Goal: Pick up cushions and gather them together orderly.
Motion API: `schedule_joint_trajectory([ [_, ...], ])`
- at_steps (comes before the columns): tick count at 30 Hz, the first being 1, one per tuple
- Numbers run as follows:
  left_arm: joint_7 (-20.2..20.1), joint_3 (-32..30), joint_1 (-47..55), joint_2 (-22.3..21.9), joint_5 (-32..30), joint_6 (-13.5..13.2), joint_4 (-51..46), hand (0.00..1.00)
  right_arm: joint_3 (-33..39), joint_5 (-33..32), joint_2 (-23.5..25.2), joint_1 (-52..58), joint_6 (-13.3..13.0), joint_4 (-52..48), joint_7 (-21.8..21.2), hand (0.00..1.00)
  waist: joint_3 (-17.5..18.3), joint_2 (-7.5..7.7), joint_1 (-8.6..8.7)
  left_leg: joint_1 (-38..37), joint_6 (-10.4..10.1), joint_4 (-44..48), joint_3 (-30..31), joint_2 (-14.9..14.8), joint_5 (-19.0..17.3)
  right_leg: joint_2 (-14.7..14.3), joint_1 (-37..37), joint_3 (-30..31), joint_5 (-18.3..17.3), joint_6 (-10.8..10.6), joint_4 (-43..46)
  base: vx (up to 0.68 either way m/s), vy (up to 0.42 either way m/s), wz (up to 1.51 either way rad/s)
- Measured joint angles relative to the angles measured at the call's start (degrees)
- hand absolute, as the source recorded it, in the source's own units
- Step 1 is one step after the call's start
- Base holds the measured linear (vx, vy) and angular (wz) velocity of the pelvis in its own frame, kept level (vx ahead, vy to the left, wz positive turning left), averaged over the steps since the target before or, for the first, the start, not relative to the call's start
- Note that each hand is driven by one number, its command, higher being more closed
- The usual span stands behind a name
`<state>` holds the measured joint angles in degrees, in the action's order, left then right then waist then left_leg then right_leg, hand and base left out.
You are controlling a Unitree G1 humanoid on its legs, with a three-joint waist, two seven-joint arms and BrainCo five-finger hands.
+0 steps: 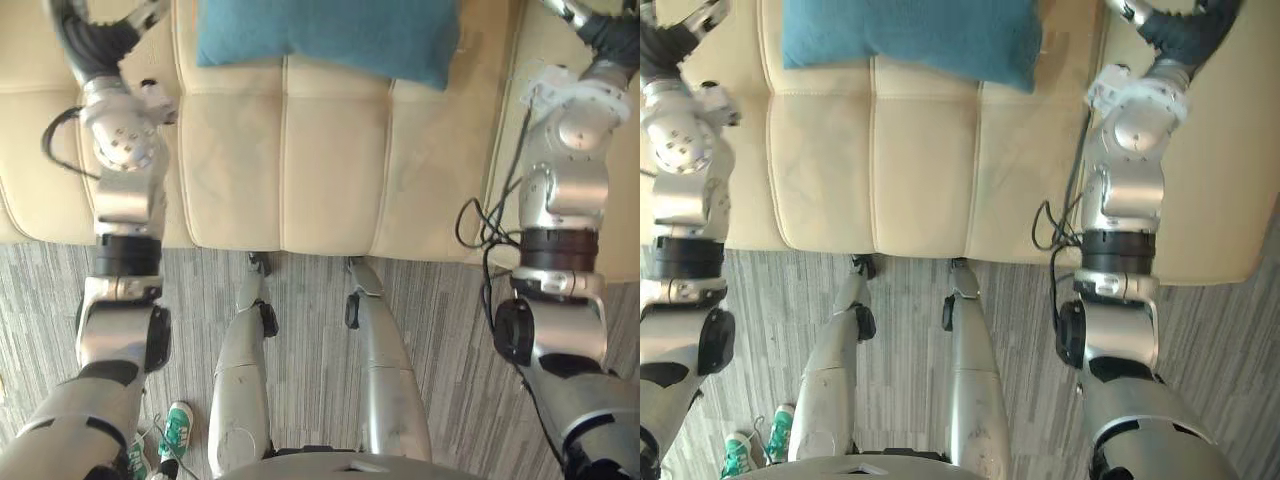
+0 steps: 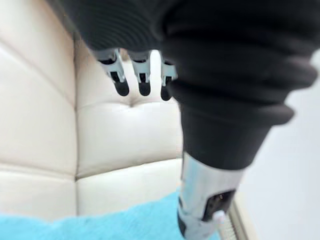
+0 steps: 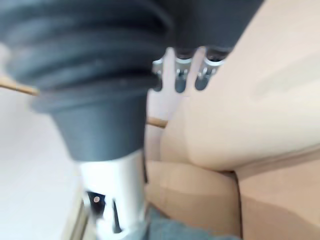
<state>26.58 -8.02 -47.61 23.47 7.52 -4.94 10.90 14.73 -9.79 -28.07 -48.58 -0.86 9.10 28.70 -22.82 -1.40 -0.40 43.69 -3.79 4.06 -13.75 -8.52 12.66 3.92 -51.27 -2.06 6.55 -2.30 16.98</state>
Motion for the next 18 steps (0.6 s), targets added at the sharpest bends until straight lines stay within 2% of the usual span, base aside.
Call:
schedule_joint_trajectory([
  [2, -3.4, -1.8, 9.9, 0.7, 3.2, -1.0, -3.7, 0.0, 0.7, 0.0, 0.0, 10.0, -0.8, -4.5, -2.2, 0.0, 0.0, -0.01, 0.01, -3.6, 0.1, 1.6, 0.0, -0.2, -1.3, 0.1, 4.2, -0.2, -0.9, 0.3, 0.4, 0.02, -0.069, -0.02],
  [6, -7.4, -3.4, 23.9, -1.2, 3.6, -2.5, -5.9, 0.0, 0.7, 0.0, 1.2, 23.8, -1.9, -10.0, -7.1, 0.0, 0.2, 0.0, 0.06, -9.0, -0.2, 4.2, 0.3, -0.5, -4.5, 0.1, 10.6, -0.5, -3.2, 0.1, 0.8, 0.07, -0.055, 0.0],
  [9, -11.9, -4.6, 36.3, -9.0, 3.6, -2.5, -5.3, 0.0, -0.6, 1.3, 7.8, 35.1, -2.9, -11.6, -12.2, 0.0, 1.6, 0.33, 0.07, -13.6, -0.4, 7.2, 0.5, -1.1, -7.8, -0.1, 16.7, -0.9, -4.8, -0.1, 0.4, 0.11, -0.029, -0.03],
  [10, -13.7, -4.6, 40.8, -12.8, 3.5, -2.3, -2.8, 0.0, -1.5, 2.4, 11.9, 39.5, -2.8, -10.9, -13.9, 0.0, 2.9, 0.44, 0.02, -15.9, -0.5, 7.5, 0.6, -1.2, -8.8, -0.2, 19.5, -1.2, -5.2, -0.3, 0.0, 0.1, -0.014, -0.02],
  [13, -16.3, -4.6, 47.2, -18.1, 3.3, -1.0, 6.2, 0.0, -4.0, 7.3, 18.6, 46.7, -2.7, -5.0, -16.4, 0.0, 6.1, 1.1, -0.26, -21.8, -0.8, 8.9, 0.1, -1.7, -11.5, -0.3, 25.9, -1.5, -6.9, -0.4, -1.0, 0.11, -0.009, -0.09],
  [14, -17.2, -4.8, 49.5, -19.9, 2.5, -0.2, 11.6, 0.0, -4.1, 10.5, 21.2, 49.7, -2.6, -0.5, -17.4, 0.0, 8.8, 1.37, -0.65, -24.5, -0.8, 8.9, -0.2, -1.9, -12.8, -0.3, 28.9, -1.9, -8.1, -0.1, -2.0, 0.08, 0.009, -0.12],
  [16, -18.2, -5.9, 51.4, -21.6, 1.6, 0.3, 19.0, 0.0, -4.5, 12.4, 23.4, 52.6, -2.4, 5.3, -18.3, 0.0, 11.5, 1.68, -1.01, -27.6, -1.0, 8.7, -0.2, -2.2, -13.8, -0.2, 32.7, -3.5, -8.1, -0.1, -4.0, 0.09, 0.016, -0.08],
  [18, -18.5, -9.8, 52.1, -23.3, 1.5, 1.4, 27.2, 0.0, -4.5, 12.4, 25.9, 54.5, -1.9, 12.9, -18.7, 0.0, 14.5, 2.33, -1.02, -30.6, -1.5, 7.6, -0.4, -2.3, -14.3, 0.0, 36.2, -5.1, -7.9, 0.0, -6.4, 0.09, 0.009, -0.06],
])
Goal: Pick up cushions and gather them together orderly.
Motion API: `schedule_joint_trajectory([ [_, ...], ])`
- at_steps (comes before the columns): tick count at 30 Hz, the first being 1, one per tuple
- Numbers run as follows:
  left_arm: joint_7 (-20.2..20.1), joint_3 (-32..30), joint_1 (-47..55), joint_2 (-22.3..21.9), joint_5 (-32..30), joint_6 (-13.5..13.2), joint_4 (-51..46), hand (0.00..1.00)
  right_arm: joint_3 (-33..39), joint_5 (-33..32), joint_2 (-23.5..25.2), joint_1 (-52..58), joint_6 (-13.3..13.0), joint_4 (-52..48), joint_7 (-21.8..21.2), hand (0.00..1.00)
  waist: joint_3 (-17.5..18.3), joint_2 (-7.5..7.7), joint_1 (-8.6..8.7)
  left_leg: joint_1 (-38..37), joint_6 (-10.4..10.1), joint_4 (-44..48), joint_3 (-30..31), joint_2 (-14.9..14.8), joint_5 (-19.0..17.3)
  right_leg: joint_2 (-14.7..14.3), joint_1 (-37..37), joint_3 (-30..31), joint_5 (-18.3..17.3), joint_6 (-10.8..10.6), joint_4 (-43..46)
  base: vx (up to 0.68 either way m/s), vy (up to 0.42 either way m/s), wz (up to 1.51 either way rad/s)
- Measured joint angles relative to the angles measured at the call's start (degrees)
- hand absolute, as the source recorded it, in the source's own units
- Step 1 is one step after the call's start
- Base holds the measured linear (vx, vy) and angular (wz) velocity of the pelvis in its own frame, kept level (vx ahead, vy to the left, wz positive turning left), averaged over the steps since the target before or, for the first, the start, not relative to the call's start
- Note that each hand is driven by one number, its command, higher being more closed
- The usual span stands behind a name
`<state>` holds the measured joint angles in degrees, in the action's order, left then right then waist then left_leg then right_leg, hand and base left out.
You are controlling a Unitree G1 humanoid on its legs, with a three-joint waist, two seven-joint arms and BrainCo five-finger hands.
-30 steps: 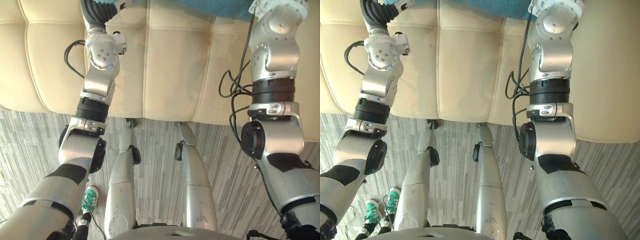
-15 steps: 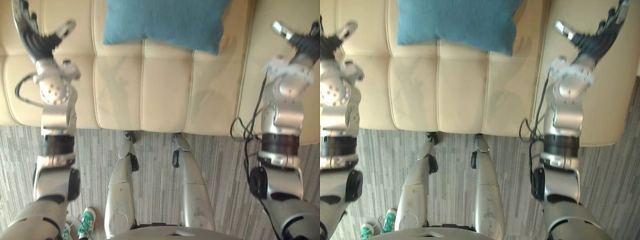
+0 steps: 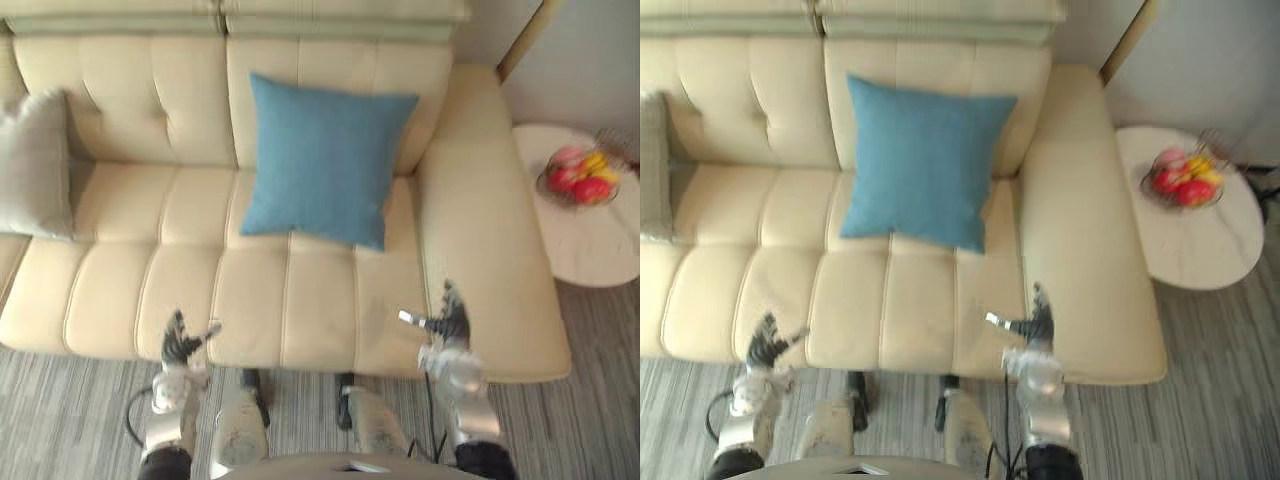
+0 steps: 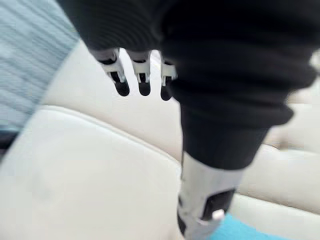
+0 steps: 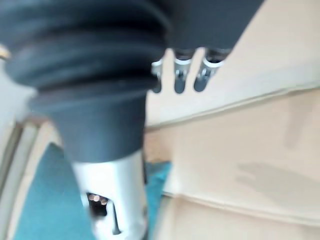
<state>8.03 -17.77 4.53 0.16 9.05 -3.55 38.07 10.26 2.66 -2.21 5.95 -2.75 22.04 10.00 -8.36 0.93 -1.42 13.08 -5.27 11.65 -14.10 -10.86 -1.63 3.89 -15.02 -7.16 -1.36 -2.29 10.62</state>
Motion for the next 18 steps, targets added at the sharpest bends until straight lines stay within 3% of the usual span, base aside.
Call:
schedule_joint_trajectory([
  [4, 0.1, -2.1, 1.9, -1.1, -2.5, 1.3, 9.1, 0.0, 1.1, 0.0, 2.5, 0.9, 0.8, 13.2, -1.7, 0.0, 3.6, 0.52, -0.13, -5.3, -1.0, -3.8, -0.2, 0.4, 0.2, -0.2, 5.4, -0.3, 1.2, -0.4, -4.4, 0.09, 0.007, -0.02],
  [7, 0.1, -2.4, 1.9, -1.5, -5.0, 1.5, 13.4, 0.0, 3.9, 0.1, 3.3, 0.5, 1.5, 20.6, -1.9, 0.0, 4.3, 0.35, -0.32, -8.6, -1.4, -6.0, -0.4, 1.0, 0.8, -0.2, 9.0, -0.2, 2.6, -0.9, -7.2, 0.08, 0.018, -0.02],
  [16, 0.5, -2.7, 1.3, -1.9, -6.9, 2.2, 15.6, 0.0, 6.5, 0.0, 3.9, -0.7, 2.8, 26.4, -1.8, 0.0, 5.1, 0.76, -0.72, -12.3, -0.8, -7.2, -4.8, 2.1, 0.7, 0.0, 10.2, 3.9, 5.1, -1.8, -7.9, 0.02, 0.023, -0.25],
  [18, 1.0, -2.7, 0.5, -1.7, -6.9, 2.3, 15.3, 0.0, 4.9, 0.0, 4.0, -1.0, 2.9, 26.2, -1.6, 0.0, 4.1, 1.24, -0.96, -10.7, 1.0, -1.9, -6.3, 1.3, -1.9, -0.1, 8.1, 4.5, 6.5, -2.6, -4.8, -0.14, 0.035, -0.42],
])
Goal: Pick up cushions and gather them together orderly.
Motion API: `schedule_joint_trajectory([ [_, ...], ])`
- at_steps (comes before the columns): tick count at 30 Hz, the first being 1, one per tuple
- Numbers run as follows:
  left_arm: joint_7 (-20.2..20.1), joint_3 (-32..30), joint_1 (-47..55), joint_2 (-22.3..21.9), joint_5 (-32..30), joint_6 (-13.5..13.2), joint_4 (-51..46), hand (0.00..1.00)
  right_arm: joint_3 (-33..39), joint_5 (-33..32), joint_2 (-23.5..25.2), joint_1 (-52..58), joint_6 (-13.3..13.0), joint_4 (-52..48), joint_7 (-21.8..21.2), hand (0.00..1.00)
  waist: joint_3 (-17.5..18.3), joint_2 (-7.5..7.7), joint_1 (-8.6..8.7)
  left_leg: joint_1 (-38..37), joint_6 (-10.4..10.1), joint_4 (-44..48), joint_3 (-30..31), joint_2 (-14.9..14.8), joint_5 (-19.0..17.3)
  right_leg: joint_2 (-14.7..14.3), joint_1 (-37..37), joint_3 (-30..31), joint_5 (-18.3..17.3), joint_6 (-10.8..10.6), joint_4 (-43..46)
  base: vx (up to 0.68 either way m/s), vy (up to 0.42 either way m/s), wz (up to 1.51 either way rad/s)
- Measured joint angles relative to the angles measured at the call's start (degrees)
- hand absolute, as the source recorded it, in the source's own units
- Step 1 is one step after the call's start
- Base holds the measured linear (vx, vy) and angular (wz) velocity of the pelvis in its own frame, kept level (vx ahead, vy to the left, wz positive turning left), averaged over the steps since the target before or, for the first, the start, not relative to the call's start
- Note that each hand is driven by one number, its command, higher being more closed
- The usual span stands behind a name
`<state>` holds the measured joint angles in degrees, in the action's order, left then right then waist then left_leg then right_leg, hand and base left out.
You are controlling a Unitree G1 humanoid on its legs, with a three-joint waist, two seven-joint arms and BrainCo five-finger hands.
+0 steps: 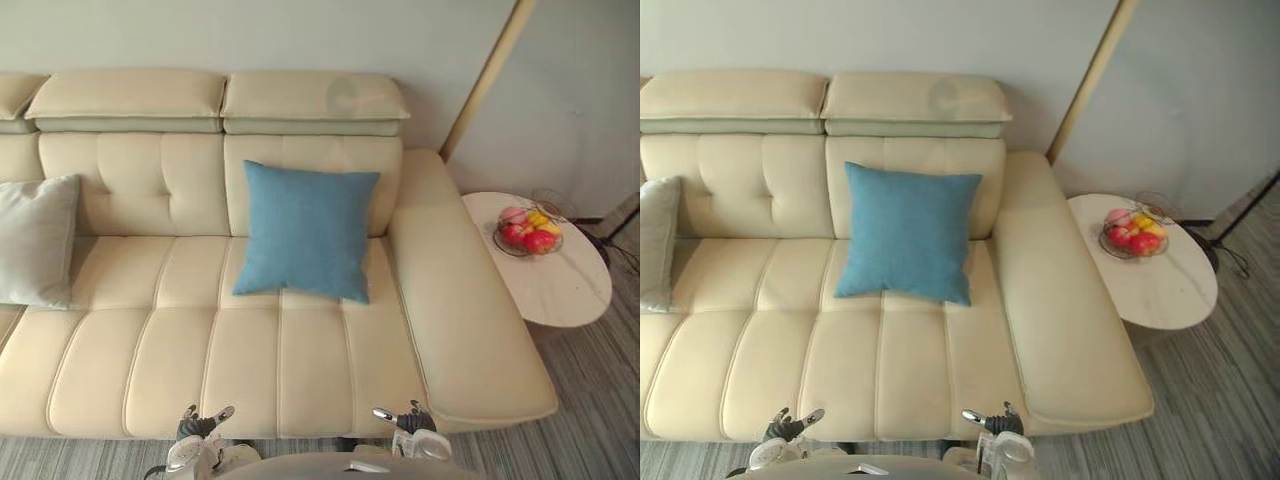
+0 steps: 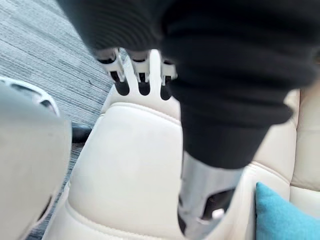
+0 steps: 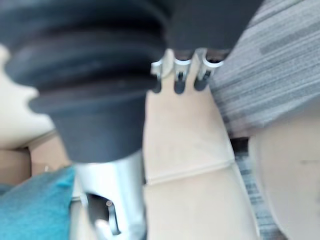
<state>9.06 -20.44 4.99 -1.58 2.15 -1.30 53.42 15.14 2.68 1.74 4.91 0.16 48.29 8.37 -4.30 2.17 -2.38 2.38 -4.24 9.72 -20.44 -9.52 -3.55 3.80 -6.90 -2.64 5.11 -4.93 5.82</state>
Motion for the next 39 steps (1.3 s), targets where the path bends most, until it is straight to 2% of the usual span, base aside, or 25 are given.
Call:
schedule_joint_trajectory([
  [1, 0.6, -0.1, -0.1, -0.2, 0.0, 0.0, 0.0, 0.0, -0.6, 0.0, 0.0, 0.0, 0.0, 0.1, 0.2, 0.0, -0.1, -0.15, -0.33, 0.5, 1.0, 0.6, 0.0, -0.5, -0.4, -0.3, -0.4, 0.0, 1.0, -0.4, -0.2, -0.25, 0.011, -0.5],
  [2, 1.5, -0.3, -0.2, -0.9, 0.0, 0.0, -0.3, 0.0, -0.5, 0.0, -0.2, -1.1, 0.2, 0.0, 0.6, 0.0, -0.5, -1.97, -0.92, 1.6, 1.0, 1.0, -1.3, -2.5, -0.4, -0.1, -2.1, -2.3, -0.8, 0.4, 4.8, -0.27, 0.003, -0.32],
  [3, 2.1, -0.1, -0.1, -0.8, 0.0, 0.1, -0.6, 0.0, -0.8, 0.0, 0.0, -1.0, 0.0, -0.3, 0.6, 0.0, -1.1, -1.64, -0.48, 2.0, 1.2, 1.6, -1.1, -2.5, -0.2, 1.6, -5.4, -4.7, -8.8, 2.4, 20.8, -0.25, -0.012, -0.13],
  [5, 2.7, 0.3, 0.8, -0.3, 0.0, 0.2, -1.1, 0.0, -1.0, 0.0, 0.0, -0.4, 0.0, 0.3, 0.6, 0.0, -0.8, -0.64, -0.48, 2.3, 1.4, 2.7, 0.6, -2.5, 0.3, 4.2, -4.7, -6.4, -13.8, 0.3, 38.6, -0.19, -0.078, 0.38],
  [6, 2.9, 0.3, 1.4, 0.1, 0.0, 0.2, -1.3, 0.0, -1.2, 0.0, 0.0, -0.3, 0.0, 1.2, 0.6, 0.0, -0.5, -0.04, -0.61, 2.8, 1.3, 2.8, 1.6, -2.0, 1.1, 5.5, -3.0, -6.3, -14.4, -0.6, 42.5, -0.21, -0.153, 0.46],
  [8, 3.3, 0.3, 1.5, 0.8, 0.0, 0.2, -1.5, 0.0, -1.5, 0.0, 0.0, -1.2, 0.0, 4.4, 0.6, 0.0, 0.3, 1.12, -0.91, 5.8, 0.7, 3.5, 2.6, -1.3, 3.6, 7.1, 0.2, -5.0, -14.2, -2.1, 41.9, -0.2, -0.194, 0.3],
  [9, 3.3, 0.2, 1.1, 0.7, 0.1, 0.2, -1.7, 0.0, -1.4, 0.0, -0.1, -2.6, 0.3, 4.9, 0.7, 0.0, 0.6, 1.66, -1.42, 8.1, 0.9, 4.4, 3.1, -1.3, 5.3, 6.0, 1.6, -4.8, -18.4, -3.4, 36.0, -0.21, -0.226, 0.09],
  [10, 3.3, 0.2, 0.8, 0.3, 0.2, 0.2, -2.2, 0.0, -1.4, 0.0, -0.5, -3.1, 0.3, 4.9, 0.9, 0.0, 0.7, 1.08, -1.97, 9.6, 1.5, 4.0, 3.3, -1.6, 6.8, 4.8, 2.6, -5.4, -20.3, -2.8, 31.5, -0.23, -0.199, -0.21],
  [11, 3.6, 0.4, 0.5, -0.9, 0.6, 0.2, -3.0, 0.0, -1.4, 0.0, -1.0, -3.8, 0.1, 4.6, 1.3, 0.0, 0.7, -0.75, -2.98, 11.2, 1.9, 2.2, 3.2, -2.6, 9.3, 2.7, 4.1, -6.2, -22.2, -1.3, 23.1, -0.33, -0.231, -0.39],
  [12, 4.4, 1.1, 0.3, -1.8, 1.2, 0.2, -2.9, 0.0, -1.5, 0.0, -2.2, -4.9, 0.1, 4.6, 2.3, 0.0, 0.1, -1.94, -3.43, 12.2, 0.9, 0.4, 3.4, -3.4, 10.6, 1.1, 5.2, -7.1, -22.7, -0.5, 17.6, -0.32, -0.177, -0.35],
  [14, 5.4, 4.0, 0.1, -3.0, 1.7, 0.2, -2.8, 0.0, -1.5, 0.0, -4.4, -6.0, 0.1, 4.6, 3.2, 0.0, -1.9, -6.09, -3.13, 12.6, -0.6, -3.0, 5.1, -4.5, 14.5, -1.0, 5.4, -7.9, -21.5, 0.9, 14.5, -0.35, -0.136, 0.0],
  [15, 5.6, 5.3, 0.2, -2.9, 2.2, 0.1, -2.9, 0.0, -1.4, 0.0, -4.8, -5.6, 0.2, 4.6, 3.6, 0.0, -1.8, -6.61, -3.09, 12.1, -1.7, -4.8, 5.4, -4.4, 15.6, -0.9, 4.3, -8.5, -21.3, 1.3, 15.0, -0.33, -0.08, 0.08],
  [16, 5.7, 5.6, 0.6, -2.9, 2.2, 0.1, -2.9, 0.0, -1.3, 0.0, -4.7, -5.6, 0.2, 4.6, 3.8, 0.0, -1.8, -6.55, -2.64, 11.4, -2.5, -6.3, 6.1, -3.8, 14.1, -0.6, 4.0, -9.3, -21.2, 1.8, 15.0, -0.26, 0.002, -0.06],
  [17, 5.6, 5.6, 0.8, -2.3, 2.2, 0.0, -3.3, 0.0, -0.8, -0.1, -4.2, -5.6, 0.1, 4.4, 4.4, 0.0, -2.2, -5.18, -2.53, 11.5, -2.1, -6.4, 6.6, -2.2, 11.3, 1.2, 3.2, -9.6, -20.7, 2.4, 14.5, -0.15, 0.053, -0.12],
  [18, 5.6, 5.6, 0.6, -1.8, 2.2, -0.1, -3.5, 0.0, -0.6, -0.1, -4.0, -5.6, 0.1, 4.3, 4.6, 0.0, -2.5, -4.47, -2.43, 11.7, -1.6, -4.7, 6.6, -1.5, 10.9, 2.1, 2.9, -9.3, -20.3, 2.3, 14.3, -0.16, 0.099, -0.16],
  [19, 5.6, 5.7, 0.3, -1.3, 2.1, 0.0, -3.5, 0.0, -0.4, -0.1, -4.2, -5.1, 0.1, 4.3, 4.7, 0.0, -2.9, -3.33, -2.18, 11.4, -0.8, 2.2, 6.5, 0.7, 9.5, 4.0, 2.8, -8.7, -19.2, 1.9, 13.2, -0.15, 0.119, -0.18],
  [20, 5.5, 6.0, 0.4, -1.2, 2.0, -0.1, -3.5, 0.0, -0.4, -0.1, -4.2, -4.3, 0.1, 4.2, 4.7, 0.0, -2.9, -3.0, -1.87, 10.5, 0.3, 6.9, 6.5, 1.8, 3.5, 4.9, 2.5, -7.6, -18.2, 1.1, 12.4, -0.14, 0.139, -0.21],
  [22, 5.3, 5.8, 1.0, -1.4, 1.6, 0.0, -3.3, 0.0, -0.2, -0.1, -3.9, -3.5, 0.1, 4.2, 4.7, 0.0, -2.8, -3.43, -1.83, 9.3, 0.4, 8.7, 7.6, 2.2, -2.4, 4.9, 0.9, -5.4, -17.4, 0.0, 12.6, -0.13, 0.222, -0.46],
  [25, 4.3, 5.7, 1.1, -0.1, 1.0, 0.0, -3.8, 0.0, 1.4, -0.1, -1.5, -2.8, 0.1, 4.2, 4.5, 0.0, -3.0, -1.8, -1.23, 9.1, -0.3, 9.0, 5.3, 3.2, -3.9, 5.4, 0.8, -2.6, -15.0, -0.9, 10.3, -0.08, 0.166, -0.44],
  [27, 4.2, 5.2, 1.4, 0.2, 1.0, 0.0, -3.8, 0.0, 1.4, -0.1, -1.2, -3.1, 0.1, 4.3, 4.4, 0.0, -2.5, -0.9, -0.79, 9.1, -3.0, 10.2, 4.8, 4.2, -6.1, 5.8, 1.0, -0.5, -12.2, -1.6, 7.4, -0.08, 0.238, -0.54],
  [28, 4.2, 5.2, 1.4, 0.2, 1.0, 0.0, -3.8, 0.0, 1.4, -0.1, -1.2, -3.1, 0.1, 4.3, 4.4, 0.0, -2.6, -1.15, -0.77, 9.1, -3.0, 10.3, 5.2, 4.5, -6.9, 5.9, 1.0, -0.1, -11.7, -1.6, 7.0, -0.06, 0.203, -0.5],
  [30, 4.2, 5.3, 1.4, 0.1, 0.2, 0.1, -3.3, 0.0, 2.0, -0.1, -0.5, -2.9, 0.1, 4.4, 4.3, 0.0, -2.3, -1.33, -0.66, 8.4, -1.1, 10.1, 8.0, 6.7, -8.3, 5.9, 1.1, 1.4, -10.5, -1.1, 5.5, -0.03, 0.148, -0.6],
  [34, 3.2, 5.9, 1.1, 0.4, -1.4, 0.1, -2.1, 0.0, 3.5, -0.1, -0.2, -2.7, 0.0, 4.4, 4.3, 0.0, -1.8, -1.26, 0.51, 7.1, -0.9, 8.9, 7.3, 6.9, -8.4, 5.1, 1.0, 4.1, -9.0, -1.2, 3.6, 0.04, 0.04, -0.48],
  [37, 2.7, 6.0, -0.1, 0.5, -3.1, 0.2, 0.2, 0.0, 3.6, -0.7, -0.4, -2.9, 0.0, 4.3, 4.3, 0.0, -1.5, -1.73, 0.73, 6.4, -0.7, 8.3, 4.2, 5.8, -8.4, 3.0, -0.8, 8.3, -6.7, -1.2, 2.2, 0.1, 0.005, -0.96],
  [39, 2.6, 6.3, -1.9, 0.3, -4.8, 0.3, 1.3, 0.0, 3.3, -1.1, -0.4, -3.9, 0.0, 3.9, 4.3, 0.0, -1.8, -2.42, 0.73, 6.4, 1.6, 8.5, 0.6, 4.0, -7.1, 0.5, -4.6, 11.7, -3.5, -0.1, 2.1, 0.12, -0.015, -1.42],
])
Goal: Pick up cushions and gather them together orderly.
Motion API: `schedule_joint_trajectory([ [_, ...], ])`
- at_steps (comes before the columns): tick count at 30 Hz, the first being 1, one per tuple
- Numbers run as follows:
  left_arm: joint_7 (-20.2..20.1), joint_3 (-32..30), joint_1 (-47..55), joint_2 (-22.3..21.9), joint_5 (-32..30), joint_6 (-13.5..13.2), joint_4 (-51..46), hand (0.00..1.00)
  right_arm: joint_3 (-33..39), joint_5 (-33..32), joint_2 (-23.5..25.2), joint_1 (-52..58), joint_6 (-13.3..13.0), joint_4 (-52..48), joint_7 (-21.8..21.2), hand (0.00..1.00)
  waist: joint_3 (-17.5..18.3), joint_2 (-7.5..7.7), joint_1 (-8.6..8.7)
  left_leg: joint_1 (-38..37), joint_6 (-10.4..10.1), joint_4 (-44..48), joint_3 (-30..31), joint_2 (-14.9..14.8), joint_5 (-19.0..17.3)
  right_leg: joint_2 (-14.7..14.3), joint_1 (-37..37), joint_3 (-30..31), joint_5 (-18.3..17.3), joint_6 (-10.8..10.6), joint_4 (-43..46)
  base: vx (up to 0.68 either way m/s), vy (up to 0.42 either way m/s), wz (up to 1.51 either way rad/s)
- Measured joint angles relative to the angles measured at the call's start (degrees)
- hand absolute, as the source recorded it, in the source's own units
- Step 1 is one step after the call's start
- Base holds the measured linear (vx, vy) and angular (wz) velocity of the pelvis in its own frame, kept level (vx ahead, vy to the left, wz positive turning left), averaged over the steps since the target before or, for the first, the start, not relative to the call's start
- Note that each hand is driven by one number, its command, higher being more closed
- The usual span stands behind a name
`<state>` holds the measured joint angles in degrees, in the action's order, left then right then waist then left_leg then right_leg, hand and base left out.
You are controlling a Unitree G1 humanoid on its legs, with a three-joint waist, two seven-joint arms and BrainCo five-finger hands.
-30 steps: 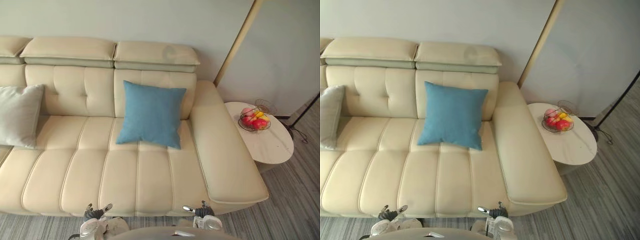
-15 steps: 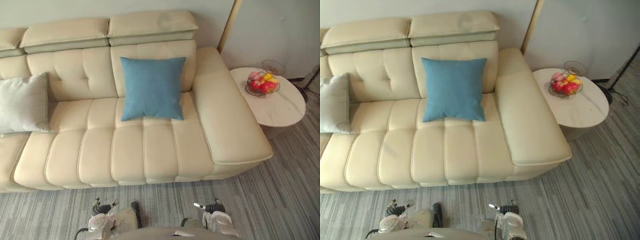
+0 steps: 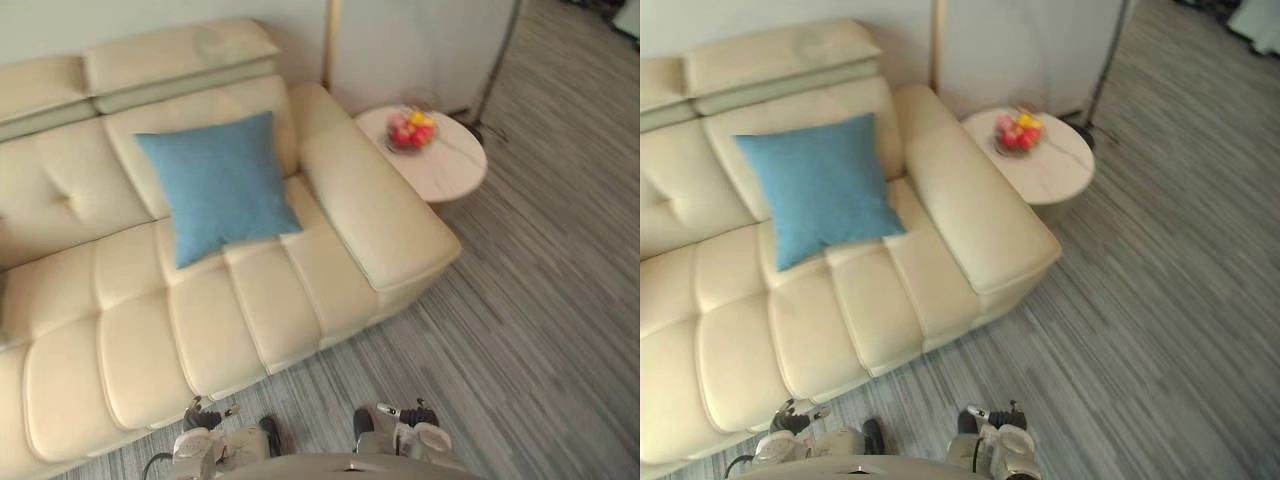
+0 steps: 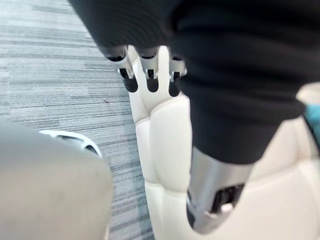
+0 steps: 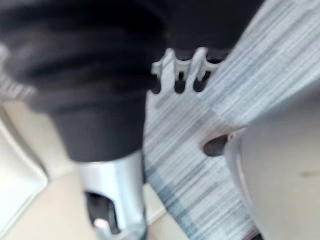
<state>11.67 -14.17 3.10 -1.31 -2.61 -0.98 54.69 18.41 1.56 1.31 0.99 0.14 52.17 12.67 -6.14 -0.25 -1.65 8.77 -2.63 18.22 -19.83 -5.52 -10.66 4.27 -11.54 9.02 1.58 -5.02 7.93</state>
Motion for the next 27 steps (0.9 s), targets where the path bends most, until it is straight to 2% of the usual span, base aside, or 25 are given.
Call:
schedule_joint_trajectory([
  [2, 0.1, 0.3, -0.6, 0.0, 0.0, 0.4, 0.1, 0.0, -0.3, -0.1, 0.2, -0.6, -0.1, -0.4, 0.0, 0.0, 0.0, -0.3, -0.2, -0.1, 0.1, 0.2, -2.0, -1.4, 0.0, -1.8, -2.8, -1.3, 2.8, 1.6, 0.6, 0.08, -0.046, -1.84],
  [3, 0.2, 0.8, -1.3, -0.4, 0.0, 0.4, 0.0, 0.0, -0.7, -0.1, -0.2, -1.1, -0.2, -0.7, 0.1, 0.0, -0.6, -1.04, -0.36, -1.3, 0.5, -0.7, -5.9, -3.1, 0.2, -2.9, -4.7, -7.8, 5.9, 5.2, 0.0, 0.08, -0.077, -2.04],
  [4, 0.2, 0.8, -1.9, -0.5, 0.0, 0.4, -0.1, 0.0, -1.0, -0.1, -0.3, -1.3, -0.2, -0.8, 0.2, 0.0, -0.9, -1.38, -0.36, -2.0, 0.8, -1.3, -7.4, -3.8, 0.4, -2.8, -4.7, -11.4, 6.1, 6.4, -0.5, 0.05, -0.111, -1.83],
  [5, 0.2, 0.9, -2.7, -0.5, 0.0, 0.4, -0.2, 0.0, -1.3, -0.1, -0.6, -1.6, -0.1, -1.0, 0.3, 0.0, -1.3, -2.02, -0.15, -3.7, 1.0, -2.4, -10.4, -4.1, 0.3, -1.5, -4.9, -20.9, 2.9, 9.3, 1.1, 0.03, -0.132, -1.32],
  [6, 0.2, 1.6, -2.9, -0.5, 0.0, 0.3, -0.8, 0.0, -1.3, -0.1, -0.9, -1.5, 0.1, -1.1, 0.4, 0.0, -1.1, -1.47, -0.04, -5.8, 0.7, -3.4, -13.9, -3.8, -0.1, 0.9, -5.4, -32.1, -2.3, 9.9, 6.0, 0.02, -0.134, -1.54],
  [7, 0.2, 2.2, -2.8, -0.1, 0.0, 0.1, -1.4, 0.0, -1.4, -0.1, -0.9, -0.9, 0.0, -0.7, 0.4, 0.0, -1.0, -1.0, 0.09, -6.9, 0.1, -1.8, -16.9, -3.5, -1.3, 3.2, -5.0, -41.3, -5.7, 11.3, 8.6, 0.02, -0.135, -1.57],
  [8, 0.2, 1.7, -2.9, 0.1, 0.1, 0.2, -1.2, 0.0, -1.5, -0.1, -1.6, -1.6, -0.2, 0.1, 0.4, 0.0, -1.7, -2.01, 0.27, -7.9, 0.2, -0.3, -18.1, -4.0, -2.1, 3.1, -4.4, -44.1, -5.9, 11.6, 9.0, 0.03, -0.164, -1.71],
  [9, 0.2, 1.8, -2.5, -0.1, 0.1, 0.2, -1.1, 0.0, -1.4, -0.3, -2.2, -2.4, -0.3, 0.6, 0.4, 0.0, -2.3, -2.93, 0.23, -10.2, 0.1, -1.4, -19.5, -4.3, -2.2, 2.2, -3.2, -45.1, -8.9, 11.0, 8.2, 0.05, -0.214, -1.9],
  [10, 0.2, 2.2, -1.5, -0.4, 0.1, 0.2, -0.9, 0.0, -1.3, -1.3, -3.0, -2.9, -0.2, 0.6, 0.5, 0.0, -2.2, -4.68, 0.03, -11.9, 0.2, -3.7, -21.0, -5.3, -2.4, 3.6, -3.3, -48.1, -14.6, 5.7, 12.0, 0.06, -0.243, -1.68],
  [11, 0.3, 2.8, -1.1, -0.5, 0.2, 0.2, -1.0, 0.0, -1.2, -1.5, -3.3, -3.1, -0.2, 0.5, 0.5, 0.0, -1.9, -5.36, -0.12, -12.2, -0.2, -4.2, -21.4, -5.8, -3.1, 4.4, -4.2, -47.9, -15.4, 7.5, 15.2, 0.13, -0.223, -1.49],
  [12, 0.4, 3.1, -0.7, 0.3, 0.2, 0.2, -0.2, 0.0, -1.4, -2.2, -4.0, -3.1, -0.4, 1.0, 0.5, 0.0, -2.5, -4.32, 0.5, -14.1, -5.1, -1.6, -23.0, -5.5, -6.7, 6.7, -6.0, -45.0, -16.4, 7.9, 21.4, 0.18, -0.252, -1.45],
  [14, 0.3, 3.2, -0.6, 0.6, 0.2, 0.5, 1.8, 0.0, -1.5, -2.4, -4.2, -3.4, -0.4, 1.6, 0.6, 0.0, -2.5, -4.8, 0.22, -13.1, -4.6, 5.0, -22.9, -8.8, -6.9, 3.2, -6.6, -40.6, -16.9, 8.0, 20.0, 0.19, -0.207, -1.38],
  [15, 0.3, 3.5, -0.3, 0.5, 0.2, 0.5, 2.2, 0.0, -1.4, -2.7, -4.2, -2.8, -0.4, 2.1, 0.7, 0.0, -2.8, -5.16, 0.48, -10.8, -1.9, 14.9, -20.7, -13.1, -5.4, 0.1, -5.3, -38.2, -16.4, 8.7, 17.7, 0.19, -0.189, -0.96],
  [16, 0.2, 3.4, 0.0, 0.4, 0.4, 0.5, 2.1, 0.0, -1.4, -3.2, -4.3, -2.5, -0.4, 2.5, 0.9, 0.0, -3.0, -5.22, 0.53, -9.3, 0.1, 19.7, -19.3, -14.9, -4.3, -1.2, -4.3, -36.8, -16.0, 9.4, 16.5, 0.27, -0.249, -1.19],
  [17, 0.1, 2.6, -0.1, 0.1, 0.8, 0.3, 1.8, 0.0, -1.4, -4.0, -4.4, -1.9, -0.4, 2.7, 1.5, 0.0, -3.2, -5.26, 0.24, -7.5, 3.0, 26.4, -15.7, -16.2, -4.6, -3.0, -2.6, -34.5, -16.0, 10.2, 15.2, 0.22, -0.124, -1.34],
  [18, 0.2, 2.6, -0.1, 0.1, 1.2, 0.2, 0.9, 0.0, -1.4, -4.7, -4.3, -2.0, -0.4, 2.8, 2.4, 0.0, -4.2, -5.31, -0.11, -4.9, 1.9, 31.8, -9.1, -14.7, -6.6, -4.8, 0.0, -31.0, -15.9, 11.8, 13.8, 0.22, -0.091, -1.31],
  [19, 0.2, 2.6, -0.1, 0.1, 1.3, 0.1, 0.8, 0.0, -1.5, -4.7, -4.3, -2.0, -0.4, 2.8, 2.6, 0.0, -4.3, -5.32, -0.03, -3.7, 1.1, 32.3, -6.6, -13.4, -7.2, -5.2, 0.7, -30.0, -16.0, 11.9, 13.4, 0.23, -0.041, -1.33],
  [20, 0.2, 2.7, 0.0, 0.0, 1.4, -0.2, 0.3, 0.0, -1.4, -4.7, -4.3, -1.7, -0.4, 2.8, 2.8, 0.0, -4.8, -4.75, -0.11, -1.0, 0.6, 32.5, -2.1, -10.7, -8.1, -6.3, 2.0, -27.2, -15.9, 12.1, 12.3, 0.24, -0.004, -1.5],
  [21, 0.2, 2.7, 0.2, -0.3, 2.3, -0.3, -1.4, 0.0, -1.3, -4.7, -4.3, -1.7, -0.4, 2.9, 2.9, 0.0, -4.8, -5.16, -1.34, 2.6, 0.7, 30.4, 2.7, -7.2, -8.9, -7.6, 3.5, -22.4, -15.1, 11.3, 11.2, 0.24, 0.014, -1.65],
  [22, 0.3, 2.6, 0.4, -0.5, 2.6, -0.3, -2.0, 0.0, -1.3, -4.7, -4.3, -1.6, -0.3, 2.9, 2.9, 0.0, -4.9, -4.85, -1.86, 3.9, 0.7, 28.9, 4.0, -6.0, -9.0, -7.9, 3.8, -20.6, -14.8, 11.0, 10.8, 0.25, 0.067, -1.84],
  [24, 0.3, 2.5, 0.6, -1.7, 2.6, -0.4, -4.3, 0.0, -1.3, -4.7, -4.2, -1.8, -0.3, 2.4, 3.0, 0.0, -5.4, -5.67, -3.14, 8.9, 0.1, 19.2, 11.7, -1.0, -8.6, -8.8, 6.3, -12.8, -14.4, 10.3, 9.0, 0.32, 0.163, -1.75],
  [25, 0.3, 2.4, 0.7, -2.0, 2.6, -0.4, -4.7, 0.0, -1.3, -4.7, -4.1, -1.8, -0.3, 2.3, 3.0, 0.0, -5.3, -5.69, -3.34, 9.8, -0.3, 16.7, 13.5, 0.0, -8.2, -8.8, 6.7, -11.0, -14.8, 10.2, 8.8, 0.28, 0.178, -1.63],
  [26, 0.3, 2.0, 0.9, -2.3, 2.6, -0.5, -5.0, 0.0, -1.3, -4.7, -4.0, -1.8, -0.3, 2.3, 3.0, 0.0, -5.3, -5.7, -3.62, 10.7, -1.5, 11.4, 17.4, 1.6, -6.8, -8.8, 7.5, -7.9, -15.4, 9.7, 8.3, 0.3, 0.218, -1.5],
  [27, 0.3, 2.0, 0.9, -2.4, 2.6, -0.5, -5.2, 0.0, -1.2, -4.7, -3.9, -1.7, -0.3, 2.3, 3.0, 0.0, -5.3, -5.78, -3.83, 11.2, -2.5, 4.5, 21.3, 2.5, -3.9, -9.1, 8.6, -4.9, -16.4, 8.8, 7.8, 0.25, 0.176, -1.46],
])
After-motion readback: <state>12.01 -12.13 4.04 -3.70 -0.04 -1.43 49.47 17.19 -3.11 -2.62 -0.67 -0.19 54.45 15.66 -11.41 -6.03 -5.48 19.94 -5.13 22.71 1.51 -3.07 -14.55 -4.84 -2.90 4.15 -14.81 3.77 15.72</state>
